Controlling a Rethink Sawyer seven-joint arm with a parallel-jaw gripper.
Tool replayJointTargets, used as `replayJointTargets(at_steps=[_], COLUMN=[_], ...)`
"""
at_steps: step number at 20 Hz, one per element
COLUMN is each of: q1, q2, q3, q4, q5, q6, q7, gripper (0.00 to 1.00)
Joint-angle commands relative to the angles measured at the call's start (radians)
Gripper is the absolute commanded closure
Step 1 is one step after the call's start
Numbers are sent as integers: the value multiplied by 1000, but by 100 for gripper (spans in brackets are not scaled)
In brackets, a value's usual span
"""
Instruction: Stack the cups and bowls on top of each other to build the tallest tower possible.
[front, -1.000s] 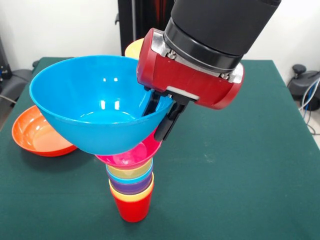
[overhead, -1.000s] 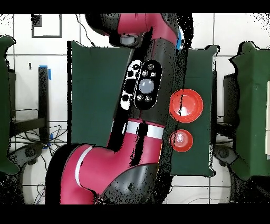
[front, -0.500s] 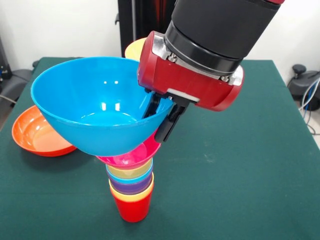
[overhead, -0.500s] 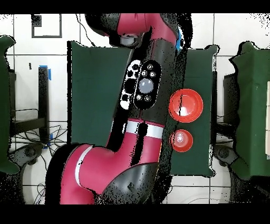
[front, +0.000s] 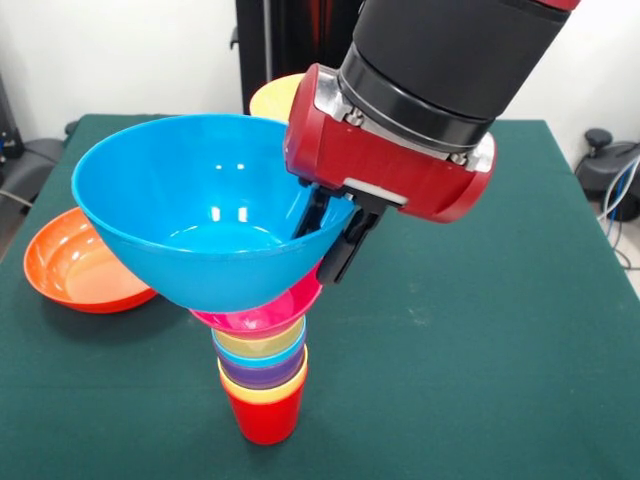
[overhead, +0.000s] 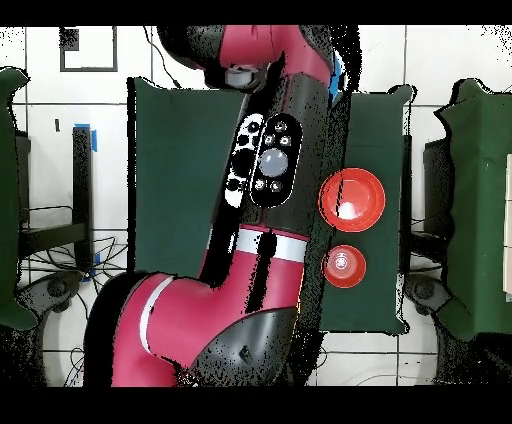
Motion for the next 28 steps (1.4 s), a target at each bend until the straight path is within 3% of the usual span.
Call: replayJointTargets(at_steps=[1, 22, 28], q1=[21, 36, 39], q2=[9, -16, 9], q3=[83, 102, 107], q4=[113, 205, 187], q5=[-41, -36, -23], q6=[9, 1, -2], q7=[-117, -69, -31], gripper=[100, 100, 100])
